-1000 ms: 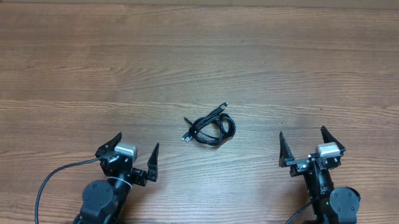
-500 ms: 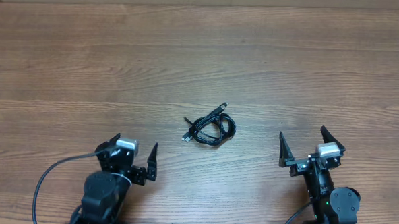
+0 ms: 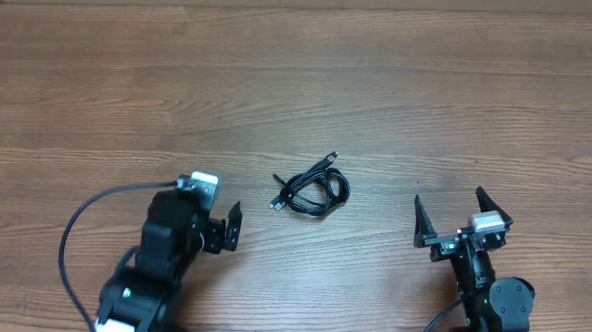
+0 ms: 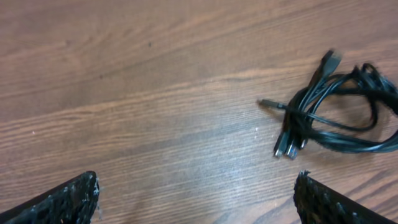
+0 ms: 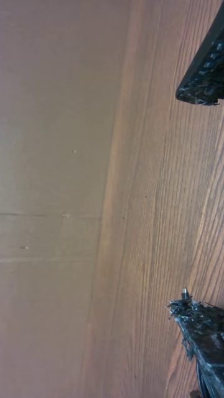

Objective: Untangle cables
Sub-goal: 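Raise the left gripper and position it near the black cable bundle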

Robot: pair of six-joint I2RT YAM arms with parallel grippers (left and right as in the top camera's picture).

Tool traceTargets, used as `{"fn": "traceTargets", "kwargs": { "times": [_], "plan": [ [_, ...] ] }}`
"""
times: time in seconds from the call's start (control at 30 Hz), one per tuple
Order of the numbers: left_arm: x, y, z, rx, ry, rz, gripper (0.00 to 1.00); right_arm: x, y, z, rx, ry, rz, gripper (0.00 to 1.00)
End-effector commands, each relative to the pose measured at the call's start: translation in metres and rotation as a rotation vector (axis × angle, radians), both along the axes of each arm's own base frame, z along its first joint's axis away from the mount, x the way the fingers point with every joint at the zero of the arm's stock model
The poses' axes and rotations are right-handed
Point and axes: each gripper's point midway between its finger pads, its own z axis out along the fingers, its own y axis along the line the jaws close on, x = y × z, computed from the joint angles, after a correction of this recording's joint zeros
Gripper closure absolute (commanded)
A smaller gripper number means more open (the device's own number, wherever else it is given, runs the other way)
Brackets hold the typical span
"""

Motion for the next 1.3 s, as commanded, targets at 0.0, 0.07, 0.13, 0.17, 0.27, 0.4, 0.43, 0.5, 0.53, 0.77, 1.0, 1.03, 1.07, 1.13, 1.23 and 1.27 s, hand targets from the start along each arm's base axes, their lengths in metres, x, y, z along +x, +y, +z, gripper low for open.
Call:
{"fn": "traceTargets", "kwargs": {
  "times": [0.0, 0.07, 0.13, 0.17, 0.27, 0.4, 0.43, 0.5, 0.53, 0.77, 1.0, 1.03, 1.07, 1.13, 1.23, 1.27],
  "plan": [
    [0.01, 0.0, 0.004, 0.029, 0.03, 0.003, 0.0, 0.0, -0.002, -0.002, -0.007, -0.006, -0.011, 0.0],
    [0.014, -0.001, -0.001, 0.04, 0.068, 0.002, 0.0, 0.0, -0.002, -0.002, -0.007, -0.006, -0.011, 0.0],
    [0.016, -0.001, -0.004, 0.048, 0.096, 0.002, 0.0, 0.0, -0.002, -0.002, -0.007, -0.006, -0.011, 0.0],
    [0.017, -0.002, -0.005, 0.051, 0.109, 0.001, 0.0, 0.0, -0.002, -0.002, -0.007, -0.006, -0.011, 0.0],
    [0.02, -0.002, -0.01, 0.061, 0.145, 0.001, 0.0, 0.0, -0.002, -0.002, -0.007, -0.006, -0.011, 0.0],
    [0.023, -0.004, -0.014, 0.066, 0.168, -0.001, 0.0, 0.0, -0.002, -0.002, -0.007, -0.006, -0.011, 0.0],
    [0.024, -0.004, -0.013, 0.065, 0.167, -0.001, 0.0, 0.0, -0.002, -0.002, -0.007, -0.006, -0.011, 0.0],
    [0.026, -0.005, -0.009, 0.062, 0.156, -0.001, 0.0, 0.0, -0.002, -0.002, -0.007, -0.006, -0.011, 0.0],
    [0.026, -0.005, -0.007, 0.062, 0.153, -0.001, 0.0, 0.0, -0.002, -0.002, -0.007, -0.006, -0.011, 0.0],
    [0.027, -0.005, -0.006, 0.061, 0.15, -0.001, 0.01, 0.0, -0.002, -0.002, -0.007, -0.006, -0.011, 0.0],
    [0.027, -0.005, -0.006, 0.061, 0.15, -0.001, 0.0, 0.0, -0.002, -0.002, -0.007, -0.006, -0.011, 0.0],
    [0.027, -0.005, -0.006, 0.061, 0.15, -0.001, 0.0, 0.0, -0.002, -0.002, -0.007, -0.006, -0.011, 0.0],
    [0.027, -0.005, -0.006, 0.061, 0.149, -0.001, 0.0, 0.0, -0.002, -0.002, -0.007, -0.006, -0.011, 0.0],
    [0.028, -0.005, -0.005, 0.059, 0.146, -0.001, 0.0, 0.0, -0.002, -0.002, -0.007, -0.006, -0.011, 0.0],
    [0.028, -0.005, -0.005, 0.059, 0.144, -0.001, 0.0, 0.0, -0.002, -0.002, -0.007, -0.006, -0.011, 0.0],
    [0.029, -0.005, -0.005, 0.058, 0.142, -0.001, 0.0, 0.0, -0.002, -0.002, -0.007, -0.006, -0.011, 0.0]
  ]
}}
